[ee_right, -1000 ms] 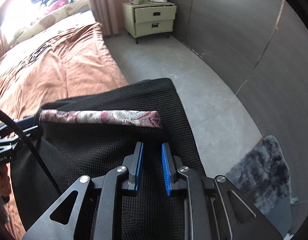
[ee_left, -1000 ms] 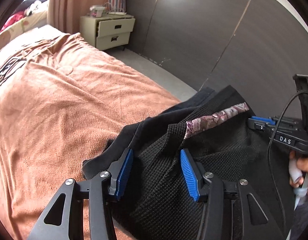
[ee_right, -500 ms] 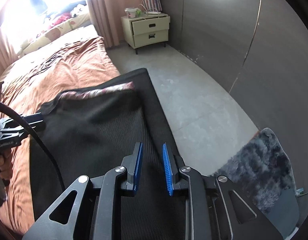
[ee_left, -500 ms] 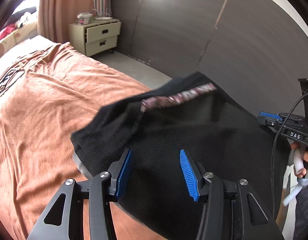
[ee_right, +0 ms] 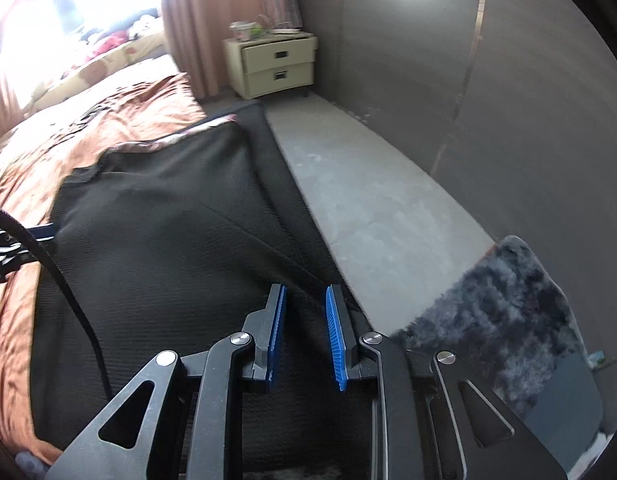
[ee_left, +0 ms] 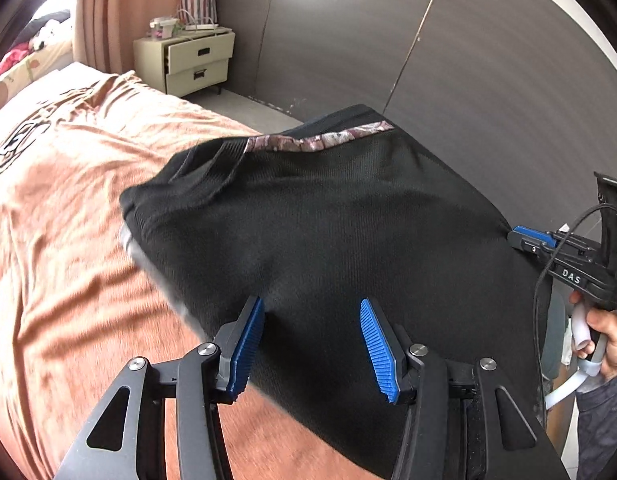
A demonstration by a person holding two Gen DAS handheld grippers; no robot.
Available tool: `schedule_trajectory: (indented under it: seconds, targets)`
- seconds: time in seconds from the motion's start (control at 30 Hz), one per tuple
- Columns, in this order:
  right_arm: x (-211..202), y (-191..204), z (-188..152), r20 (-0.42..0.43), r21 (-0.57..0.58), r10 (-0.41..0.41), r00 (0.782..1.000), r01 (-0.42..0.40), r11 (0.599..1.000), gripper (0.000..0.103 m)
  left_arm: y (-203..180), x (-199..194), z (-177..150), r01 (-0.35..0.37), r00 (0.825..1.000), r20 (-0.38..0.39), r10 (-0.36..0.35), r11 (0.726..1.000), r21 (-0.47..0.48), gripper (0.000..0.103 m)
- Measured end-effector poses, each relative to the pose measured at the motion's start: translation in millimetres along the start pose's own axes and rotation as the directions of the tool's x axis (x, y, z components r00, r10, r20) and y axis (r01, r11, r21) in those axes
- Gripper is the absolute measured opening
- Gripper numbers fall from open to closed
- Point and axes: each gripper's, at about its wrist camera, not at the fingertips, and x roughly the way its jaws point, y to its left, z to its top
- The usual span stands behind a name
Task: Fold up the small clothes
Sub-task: 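Lay the folded end down on the bundle and open both grippers, then raise both tools away from the folded black shirt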
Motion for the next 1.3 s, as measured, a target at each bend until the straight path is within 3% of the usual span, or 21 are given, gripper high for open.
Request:
schedule_trajectory:
  seconds: [0.23, 0.43, 0.57, 0.6, 0.63, 0.7, 0.77, 0.97, 1.3]
  targets:
    - [-23, 8, -21, -0.023, 0.025, -0.021, 1.000, 0.022, 0.999, 0.018, -13, -22, -15, -0.002, 1.000, -0.011, 0.002, 1.000, -0.011, 0.052]
    - [-75, 18, -29, 0.031, 0.026, 0.018, 0.999, -0.019, 0.999, 0.018, -24, -61, -29, -0.022, 0.999, 0.027, 0.023, 0.999, -0.037, 0.054]
    - [-104, 27, -41, 0.056, 0.013, 0.032, 0.998, -0.033, 0.999, 0.020, -34, -93, -40, -0.045, 0.997, 0.060, 0.047, 0.998, -0.031, 0.065]
    - [-113, 31, -45, 0.061, 0.010, 0.040, 0.997, -0.040, 0.999, 0.033, -37, -103, -44, -0.052, 0.996, 0.075, 0.054, 0.998, -0.026, 0.072]
    - [-122, 33, -49, 0.071, 0.010, 0.053, 0.996, -0.054, 0.998, 0.055, -39, -111, -48, -0.059, 0.994, 0.087, 0.061, 0.998, -0.024, 0.076]
    - [-140, 39, -59, 0.098, -0.001, 0.070, 0.993, -0.070, 0.998, 0.082, -44, -129, -58, -0.064, 0.991, 0.117, 0.067, 0.998, -0.025, 0.091]
    - [-163, 52, -70, 0.122, -0.024, 0.078, 0.989, -0.075, 0.997, 0.085, -47, -148, -70, -0.068, 0.986, 0.150, 0.073, 0.997, -0.037, 0.103]
    - [-217, 68, -102, 0.149, -0.068, 0.087, 0.985, -0.078, 0.995, 0.091, -53, -201, -106, -0.101, 0.976, 0.190, 0.110, 0.993, -0.053, 0.103]
    - [-290, 67, -153, 0.232, -0.086, 0.125, 0.965, -0.108, 0.990, 0.097, -44, -301, -192, -0.143, 0.932, 0.303, 0.201, 0.969, -0.201, 0.103]
